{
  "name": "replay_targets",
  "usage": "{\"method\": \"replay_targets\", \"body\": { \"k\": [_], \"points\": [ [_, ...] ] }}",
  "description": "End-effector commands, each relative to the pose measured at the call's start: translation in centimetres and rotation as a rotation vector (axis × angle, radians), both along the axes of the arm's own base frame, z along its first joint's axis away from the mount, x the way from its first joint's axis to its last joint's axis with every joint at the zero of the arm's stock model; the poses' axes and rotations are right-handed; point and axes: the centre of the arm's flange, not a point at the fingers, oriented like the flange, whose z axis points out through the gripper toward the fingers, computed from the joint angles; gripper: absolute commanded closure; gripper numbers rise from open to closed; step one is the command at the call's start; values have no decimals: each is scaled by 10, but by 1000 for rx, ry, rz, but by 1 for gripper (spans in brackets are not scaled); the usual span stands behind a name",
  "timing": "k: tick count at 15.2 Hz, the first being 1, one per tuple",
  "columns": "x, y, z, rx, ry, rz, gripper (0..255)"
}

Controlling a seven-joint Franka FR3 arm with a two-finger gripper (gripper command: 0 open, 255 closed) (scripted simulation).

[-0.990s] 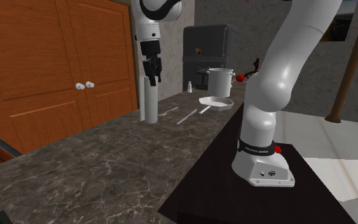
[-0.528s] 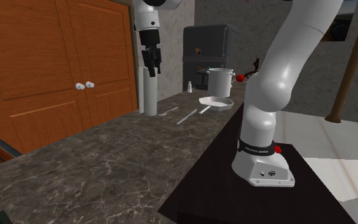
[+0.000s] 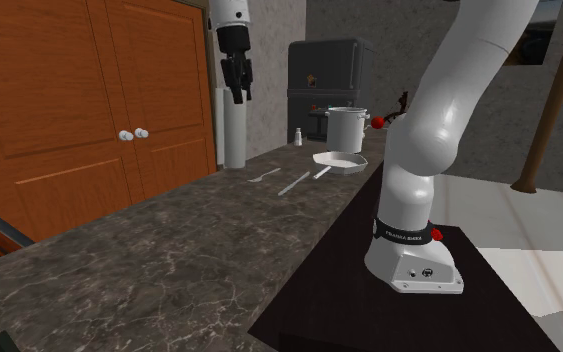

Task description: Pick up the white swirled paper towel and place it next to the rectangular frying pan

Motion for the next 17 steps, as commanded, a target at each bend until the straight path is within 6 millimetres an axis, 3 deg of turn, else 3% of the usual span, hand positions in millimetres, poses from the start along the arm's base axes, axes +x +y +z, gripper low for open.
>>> {"method": "replay_targets", "body": {
  "k": [1,17],
  "points": [
    [-1,0,10,0,0,0,255],
    [-1,0,95,0,0,0,255]
  ]
}}
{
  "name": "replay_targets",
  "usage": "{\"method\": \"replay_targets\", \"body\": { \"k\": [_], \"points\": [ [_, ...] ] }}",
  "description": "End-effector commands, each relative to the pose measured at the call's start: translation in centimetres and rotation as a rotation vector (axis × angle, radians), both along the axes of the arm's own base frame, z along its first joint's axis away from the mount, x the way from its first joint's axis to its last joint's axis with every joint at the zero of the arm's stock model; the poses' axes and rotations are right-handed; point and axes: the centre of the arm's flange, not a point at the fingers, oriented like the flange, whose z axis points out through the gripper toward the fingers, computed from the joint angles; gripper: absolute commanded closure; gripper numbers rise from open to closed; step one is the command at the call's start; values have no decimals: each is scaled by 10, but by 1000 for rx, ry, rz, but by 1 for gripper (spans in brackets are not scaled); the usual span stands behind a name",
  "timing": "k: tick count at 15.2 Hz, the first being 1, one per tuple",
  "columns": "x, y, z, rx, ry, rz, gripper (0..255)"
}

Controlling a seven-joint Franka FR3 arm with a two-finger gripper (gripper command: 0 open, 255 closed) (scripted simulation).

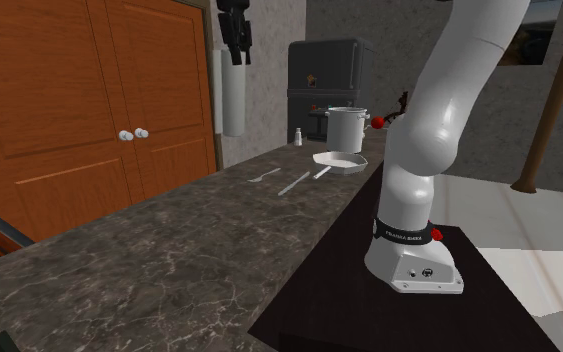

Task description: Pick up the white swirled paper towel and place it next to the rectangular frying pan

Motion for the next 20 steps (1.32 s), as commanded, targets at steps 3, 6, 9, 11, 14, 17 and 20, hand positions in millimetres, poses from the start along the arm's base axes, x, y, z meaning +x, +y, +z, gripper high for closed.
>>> {"method": "replay_targets", "body": {
  "k": [3,6,9,11,14,17,20],
  "points": [
    [0,0,20,0,0,0,255],
    [0,0,35,0,0,0,255],
    [1,-37,22,0,0,0,255],
    [1,-62,14,0,0,0,255],
    [1,-100,1,0,0,0,255],
    [2,-137,-12,0,0,0,255],
    [2,-175,-25,0,0,0,255]
  ]
}}
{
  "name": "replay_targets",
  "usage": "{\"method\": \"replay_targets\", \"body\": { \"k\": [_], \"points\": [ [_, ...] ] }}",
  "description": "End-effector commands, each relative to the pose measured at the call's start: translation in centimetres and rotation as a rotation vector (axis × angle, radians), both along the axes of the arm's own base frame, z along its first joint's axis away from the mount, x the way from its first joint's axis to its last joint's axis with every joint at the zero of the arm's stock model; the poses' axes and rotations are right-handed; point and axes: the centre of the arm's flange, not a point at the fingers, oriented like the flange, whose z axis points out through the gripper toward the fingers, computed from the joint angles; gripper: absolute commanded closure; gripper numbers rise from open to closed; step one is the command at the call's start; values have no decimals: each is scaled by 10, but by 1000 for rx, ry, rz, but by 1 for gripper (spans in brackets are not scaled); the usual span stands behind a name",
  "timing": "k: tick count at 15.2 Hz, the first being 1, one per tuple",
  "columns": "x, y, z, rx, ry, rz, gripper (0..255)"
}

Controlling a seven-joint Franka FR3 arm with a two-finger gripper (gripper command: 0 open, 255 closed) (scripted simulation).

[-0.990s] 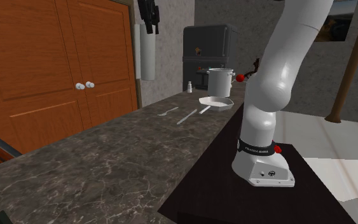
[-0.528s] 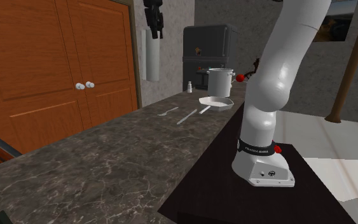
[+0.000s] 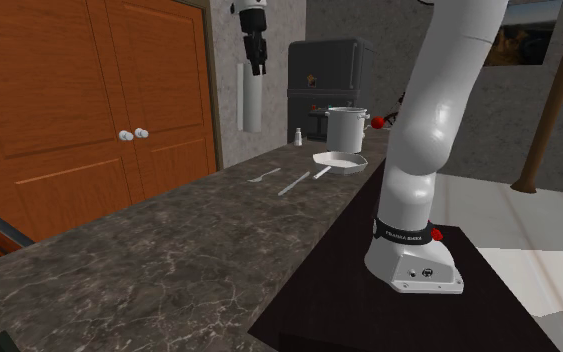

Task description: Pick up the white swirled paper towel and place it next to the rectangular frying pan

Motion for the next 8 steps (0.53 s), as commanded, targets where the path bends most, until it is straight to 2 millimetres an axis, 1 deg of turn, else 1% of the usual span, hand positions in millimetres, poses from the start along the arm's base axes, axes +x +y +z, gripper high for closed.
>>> {"method": "replay_targets", "body": {
  "k": [1,8],
  "points": [
    [-2,-23,-9,0,-1,2,255],
    [-1,-110,-39,0,-1,2,255]
  ]
}}
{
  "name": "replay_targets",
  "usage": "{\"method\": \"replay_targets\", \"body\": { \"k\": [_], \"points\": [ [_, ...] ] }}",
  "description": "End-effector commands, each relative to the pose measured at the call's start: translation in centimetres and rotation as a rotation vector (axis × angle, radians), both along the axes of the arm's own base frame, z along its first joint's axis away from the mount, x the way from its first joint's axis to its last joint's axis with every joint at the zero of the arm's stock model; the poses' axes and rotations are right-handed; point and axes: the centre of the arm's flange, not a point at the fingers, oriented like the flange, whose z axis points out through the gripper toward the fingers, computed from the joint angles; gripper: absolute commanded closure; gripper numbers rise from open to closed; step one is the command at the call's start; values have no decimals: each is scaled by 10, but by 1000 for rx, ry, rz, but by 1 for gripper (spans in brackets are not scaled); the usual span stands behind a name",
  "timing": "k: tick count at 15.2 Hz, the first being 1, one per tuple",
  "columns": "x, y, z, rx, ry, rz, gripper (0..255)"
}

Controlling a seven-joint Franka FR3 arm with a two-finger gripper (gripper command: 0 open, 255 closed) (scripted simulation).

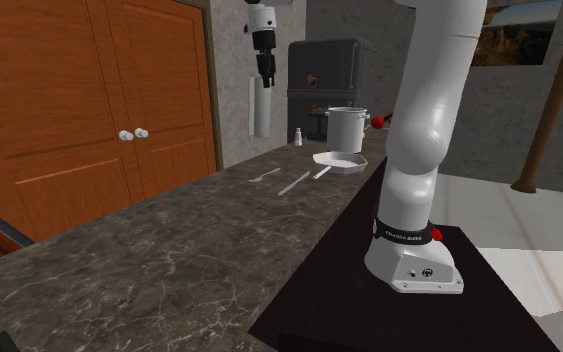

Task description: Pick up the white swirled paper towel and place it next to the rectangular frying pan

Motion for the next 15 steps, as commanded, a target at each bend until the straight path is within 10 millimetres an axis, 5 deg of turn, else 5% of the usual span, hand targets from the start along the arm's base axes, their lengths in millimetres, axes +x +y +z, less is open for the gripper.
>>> {"method": "replay_targets", "body": {
  "k": [1,15],
  "points": [
    [3,-26,-6,-1,-1,2,255],
    [5,-201,-66,-1,-1,2,255]
  ]
}}
